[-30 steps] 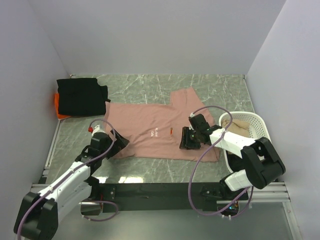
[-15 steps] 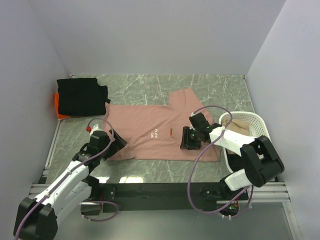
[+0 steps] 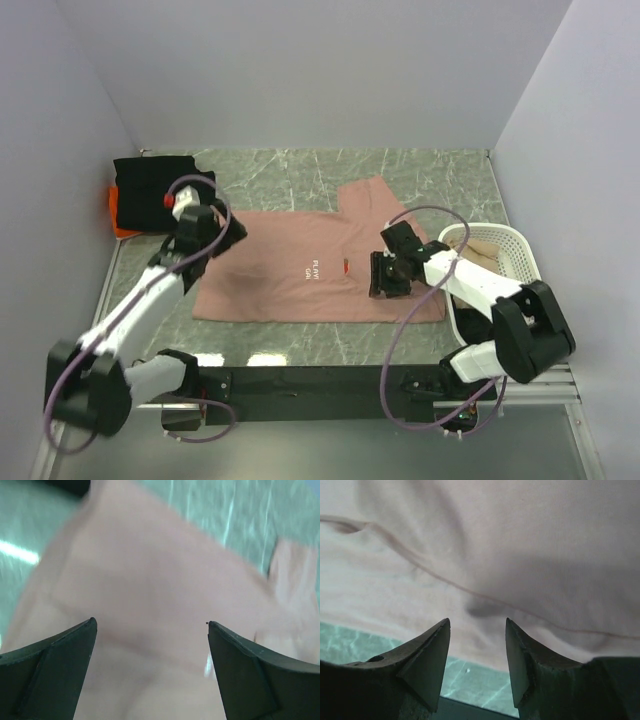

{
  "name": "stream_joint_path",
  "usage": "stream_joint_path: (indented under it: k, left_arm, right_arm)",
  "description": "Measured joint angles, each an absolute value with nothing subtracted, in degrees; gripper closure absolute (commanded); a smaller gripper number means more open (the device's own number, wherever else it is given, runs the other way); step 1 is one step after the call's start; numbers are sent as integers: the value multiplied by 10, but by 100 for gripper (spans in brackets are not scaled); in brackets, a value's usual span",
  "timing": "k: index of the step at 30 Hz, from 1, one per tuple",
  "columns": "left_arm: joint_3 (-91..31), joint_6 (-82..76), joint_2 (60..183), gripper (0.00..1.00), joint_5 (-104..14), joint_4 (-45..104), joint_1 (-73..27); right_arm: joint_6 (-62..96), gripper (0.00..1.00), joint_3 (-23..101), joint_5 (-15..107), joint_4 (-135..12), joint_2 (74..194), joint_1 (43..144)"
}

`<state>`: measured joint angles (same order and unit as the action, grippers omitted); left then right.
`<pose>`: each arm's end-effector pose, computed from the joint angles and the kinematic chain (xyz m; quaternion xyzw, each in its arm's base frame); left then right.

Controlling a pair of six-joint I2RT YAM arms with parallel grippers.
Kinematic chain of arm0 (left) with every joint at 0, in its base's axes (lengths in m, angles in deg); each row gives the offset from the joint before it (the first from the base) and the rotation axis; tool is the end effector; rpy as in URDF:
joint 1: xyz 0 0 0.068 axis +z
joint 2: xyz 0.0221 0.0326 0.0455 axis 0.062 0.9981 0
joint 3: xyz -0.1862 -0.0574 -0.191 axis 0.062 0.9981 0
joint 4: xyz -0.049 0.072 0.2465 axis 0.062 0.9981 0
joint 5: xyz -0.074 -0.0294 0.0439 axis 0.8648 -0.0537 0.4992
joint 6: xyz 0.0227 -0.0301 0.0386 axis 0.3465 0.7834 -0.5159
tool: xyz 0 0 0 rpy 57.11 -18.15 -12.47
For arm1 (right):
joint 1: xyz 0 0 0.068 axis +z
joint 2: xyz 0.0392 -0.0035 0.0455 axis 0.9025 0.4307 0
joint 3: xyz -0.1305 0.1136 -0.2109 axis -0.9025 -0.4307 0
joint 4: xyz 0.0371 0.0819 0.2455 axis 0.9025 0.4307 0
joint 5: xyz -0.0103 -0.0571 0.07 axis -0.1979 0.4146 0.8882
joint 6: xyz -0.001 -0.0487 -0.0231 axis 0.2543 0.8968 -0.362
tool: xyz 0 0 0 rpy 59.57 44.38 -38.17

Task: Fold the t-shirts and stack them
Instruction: Fold the tshirt

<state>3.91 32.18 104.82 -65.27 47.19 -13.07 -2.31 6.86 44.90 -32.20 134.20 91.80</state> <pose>0.2136 -0.0562 0.2460 -0.2736 0.8442 -0.1583 0.4329 0.2212 0.1190 0.1703 -0.0226 0.9793 0.1390 0.1454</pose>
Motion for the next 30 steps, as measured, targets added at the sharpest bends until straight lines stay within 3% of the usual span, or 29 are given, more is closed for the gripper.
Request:
stream_joint_path:
  k: [5, 12, 21, 30]
  left_arm:
    - [-86, 278, 1230, 2, -694, 425, -97]
    - [-225, 219, 1424, 10, -758, 419, -90]
    - [-347, 159, 1551, 19, -802, 415, -80]
    - [-376, 136, 1620, 22, -831, 428, -71]
  right_arm:
    - [-17, 44, 99, 458, -311, 1271, 917]
    - [-15, 44, 122, 496, -341, 1211, 916]
    - [-13, 44, 96, 528, -364, 1210, 916]
    - [-13, 44, 76, 536, -371, 1210, 916]
